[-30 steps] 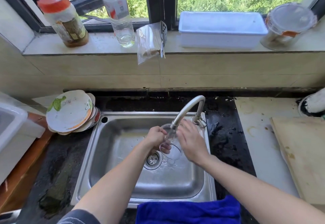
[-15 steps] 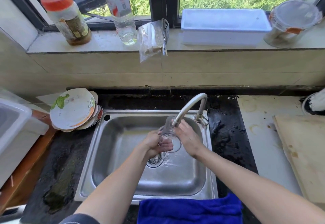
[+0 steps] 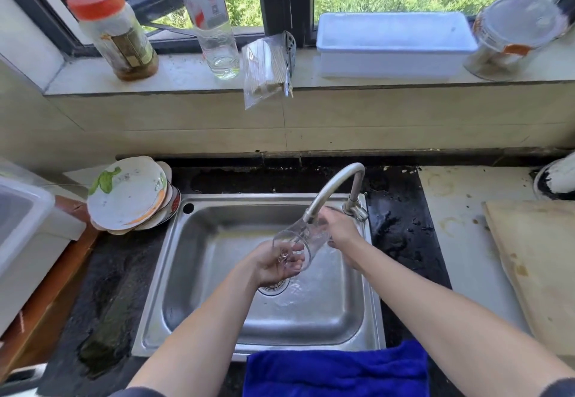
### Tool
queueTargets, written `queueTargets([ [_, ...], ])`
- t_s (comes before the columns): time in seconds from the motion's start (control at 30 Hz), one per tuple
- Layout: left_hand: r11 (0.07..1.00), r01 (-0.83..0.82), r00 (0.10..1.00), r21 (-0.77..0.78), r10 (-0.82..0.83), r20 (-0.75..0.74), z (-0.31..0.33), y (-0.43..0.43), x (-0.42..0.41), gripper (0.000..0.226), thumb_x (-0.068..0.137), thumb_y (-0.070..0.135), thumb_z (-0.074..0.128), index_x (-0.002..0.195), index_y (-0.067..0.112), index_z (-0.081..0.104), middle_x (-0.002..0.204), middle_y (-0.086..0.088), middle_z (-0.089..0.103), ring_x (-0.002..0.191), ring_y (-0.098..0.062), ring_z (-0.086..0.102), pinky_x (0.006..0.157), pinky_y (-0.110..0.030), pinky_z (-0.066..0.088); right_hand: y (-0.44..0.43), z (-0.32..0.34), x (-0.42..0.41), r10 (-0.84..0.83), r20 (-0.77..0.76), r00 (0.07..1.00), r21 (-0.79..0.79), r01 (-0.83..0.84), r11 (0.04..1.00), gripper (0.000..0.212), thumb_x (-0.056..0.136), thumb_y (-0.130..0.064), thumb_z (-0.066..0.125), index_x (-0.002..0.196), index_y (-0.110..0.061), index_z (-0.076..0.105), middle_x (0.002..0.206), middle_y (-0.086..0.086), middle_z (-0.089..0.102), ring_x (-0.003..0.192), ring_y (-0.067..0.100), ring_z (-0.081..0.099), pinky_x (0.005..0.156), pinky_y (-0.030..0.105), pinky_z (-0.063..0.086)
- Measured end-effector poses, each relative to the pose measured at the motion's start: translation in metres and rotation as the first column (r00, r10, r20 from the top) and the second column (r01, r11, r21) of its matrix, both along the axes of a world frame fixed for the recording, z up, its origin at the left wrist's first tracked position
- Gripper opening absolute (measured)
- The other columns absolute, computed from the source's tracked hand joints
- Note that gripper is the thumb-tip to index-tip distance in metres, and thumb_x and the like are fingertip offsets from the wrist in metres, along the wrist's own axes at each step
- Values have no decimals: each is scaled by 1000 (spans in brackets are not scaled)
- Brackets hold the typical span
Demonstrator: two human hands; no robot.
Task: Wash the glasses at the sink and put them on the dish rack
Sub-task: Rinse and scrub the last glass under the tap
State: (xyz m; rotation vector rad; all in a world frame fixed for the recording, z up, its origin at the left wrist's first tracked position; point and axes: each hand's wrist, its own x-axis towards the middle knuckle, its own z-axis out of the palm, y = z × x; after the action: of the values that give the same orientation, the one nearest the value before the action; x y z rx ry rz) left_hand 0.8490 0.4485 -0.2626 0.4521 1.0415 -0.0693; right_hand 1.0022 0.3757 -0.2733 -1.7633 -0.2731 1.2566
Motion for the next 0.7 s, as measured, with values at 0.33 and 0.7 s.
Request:
queueTargets([
  [0.33,716,246,969,653,-205,-141,37,4,-5,42,81,20,48,119,9,61,105,-12,67,90,-22,62,69,-30,49,4,0,7,-55,-18,998,-101,53,994,31,79,-47,65,93,-19,68,103,6,66,88,25,65,72,44,60],
  [0.7,584,508,838,633,-505,-207,25,5,-6,31,93,-2,52,124,1,51,93,-17,62,65,-16,64,62,-30,56,11,10,15,67,127,990,-264,-31,964,46,77,-51,62,108,-18,65,95,2,60,72,21,57,57,32,56],
])
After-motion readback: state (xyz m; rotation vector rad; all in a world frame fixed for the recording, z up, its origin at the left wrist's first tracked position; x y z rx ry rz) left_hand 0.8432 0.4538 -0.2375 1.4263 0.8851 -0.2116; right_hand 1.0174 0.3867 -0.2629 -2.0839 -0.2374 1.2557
